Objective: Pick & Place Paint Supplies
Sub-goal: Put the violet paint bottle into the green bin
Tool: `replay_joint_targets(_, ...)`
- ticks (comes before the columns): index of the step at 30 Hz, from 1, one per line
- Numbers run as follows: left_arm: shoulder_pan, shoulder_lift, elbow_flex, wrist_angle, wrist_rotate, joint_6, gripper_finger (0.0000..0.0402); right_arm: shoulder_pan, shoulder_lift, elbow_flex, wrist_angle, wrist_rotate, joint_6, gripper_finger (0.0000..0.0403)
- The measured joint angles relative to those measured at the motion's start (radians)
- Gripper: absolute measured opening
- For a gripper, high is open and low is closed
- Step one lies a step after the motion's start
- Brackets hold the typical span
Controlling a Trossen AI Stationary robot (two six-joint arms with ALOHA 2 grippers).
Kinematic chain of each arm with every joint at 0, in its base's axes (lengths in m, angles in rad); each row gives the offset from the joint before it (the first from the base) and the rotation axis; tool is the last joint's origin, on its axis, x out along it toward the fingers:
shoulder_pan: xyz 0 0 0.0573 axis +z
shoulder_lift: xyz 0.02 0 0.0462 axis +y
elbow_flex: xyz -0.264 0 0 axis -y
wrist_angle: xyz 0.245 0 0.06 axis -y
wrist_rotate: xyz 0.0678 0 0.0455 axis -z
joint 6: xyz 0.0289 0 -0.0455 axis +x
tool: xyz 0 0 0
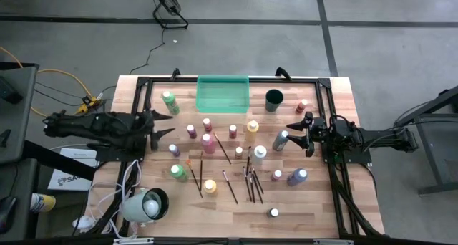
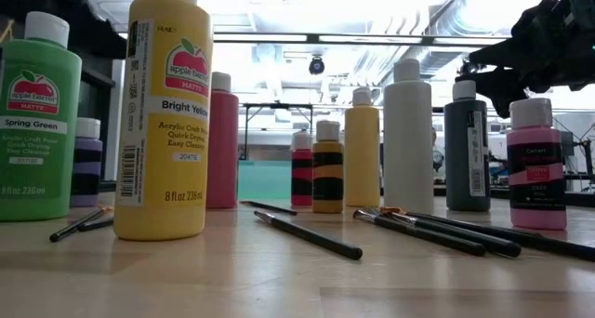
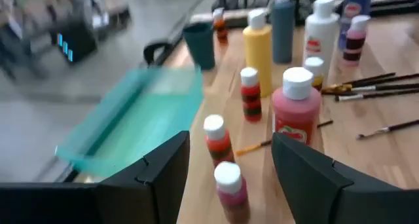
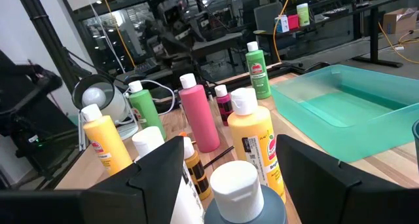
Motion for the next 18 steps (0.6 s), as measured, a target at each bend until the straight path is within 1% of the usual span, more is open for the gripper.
replay_joint_targets(3,0.000,0.135,0.122,-0.140,0.000,-0.130,0.0212,0.000,0.000,0.000,0.000,0.000,0.000,0.0237)
replay_joint_targets(6,0.000,0.263,0.233,-0.284,0.038,-0.252,0.0212,0.000,0.000,0.000,0.000,0.000,0.000,0.0237)
replay_joint_targets(10,0.000,0.403,0.346,-0.468,0.159,-0.367,0.0212,0.000,0.000,0.000,0.000,0.000,0.000,0.0237)
replay_joint_targets(13,0.000,0.499,0.396,-0.563,0.278,-0.486,0.0212,0.000,0.000,0.000,0.000,0.000,0.000,0.0237)
replay_joint_targets(15,0.000,0.553,0.412,-0.586,0.348,-0.550,0.0212,0.000,0.000,0.000,0.000,0.000,0.000,0.0237)
replay_joint_targets(18,0.000,0.622,0.414,-0.590,0.399,-0.605,0.0212,0.000,0.000,0.000,0.000,0.000,0.000,0.0237)
